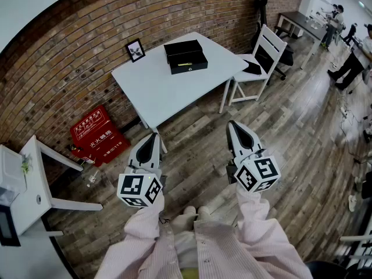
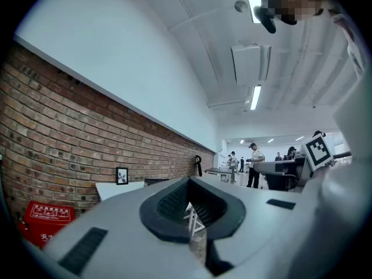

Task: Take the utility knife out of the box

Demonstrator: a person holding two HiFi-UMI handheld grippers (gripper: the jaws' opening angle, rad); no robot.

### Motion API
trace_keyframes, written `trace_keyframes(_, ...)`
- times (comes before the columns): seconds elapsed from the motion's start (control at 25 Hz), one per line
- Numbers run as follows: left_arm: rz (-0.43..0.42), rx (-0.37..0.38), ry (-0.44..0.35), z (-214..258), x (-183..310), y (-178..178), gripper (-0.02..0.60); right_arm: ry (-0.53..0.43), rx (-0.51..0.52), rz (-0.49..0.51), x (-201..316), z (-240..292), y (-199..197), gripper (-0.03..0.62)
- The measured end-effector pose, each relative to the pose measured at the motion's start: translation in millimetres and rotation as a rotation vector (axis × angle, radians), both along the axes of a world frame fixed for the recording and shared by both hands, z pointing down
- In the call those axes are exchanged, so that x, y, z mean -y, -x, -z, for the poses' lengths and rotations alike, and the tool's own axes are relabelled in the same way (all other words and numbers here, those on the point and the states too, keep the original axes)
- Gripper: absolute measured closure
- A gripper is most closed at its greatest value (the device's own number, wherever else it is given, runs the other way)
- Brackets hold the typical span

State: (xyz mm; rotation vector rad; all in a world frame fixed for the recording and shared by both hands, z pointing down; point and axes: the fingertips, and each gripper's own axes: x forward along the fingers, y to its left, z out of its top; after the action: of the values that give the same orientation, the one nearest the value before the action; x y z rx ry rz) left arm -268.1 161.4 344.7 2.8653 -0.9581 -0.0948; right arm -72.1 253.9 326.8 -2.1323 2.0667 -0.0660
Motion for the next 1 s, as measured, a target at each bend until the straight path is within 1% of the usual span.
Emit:
trace_keyframes(0.4, 0.005, -0.004, 0.007, 3, -7, 1, 0.589, 0.000, -0.004, 0.005, -7, 4, -1, 0.591)
trace_keyframes(0.68, 0.018, -0.014, 0.009, 3, -15, -14, 0.589, 0.011, -0.004, 0.035, -13, -2, -15, 0.591)
trace_keyframes(0.92, 0.037, -0.027, 0.015, 0, -23, -33, 0.589, 0.028, -0.012, 0.059, -15, -10, -37, 0.588)
trace_keyframes(1.0, 0.049, -0.032, 0.021, -3, -26, -35, 0.589, 0.035, -0.013, 0.063, -15, -13, -42, 0.573)
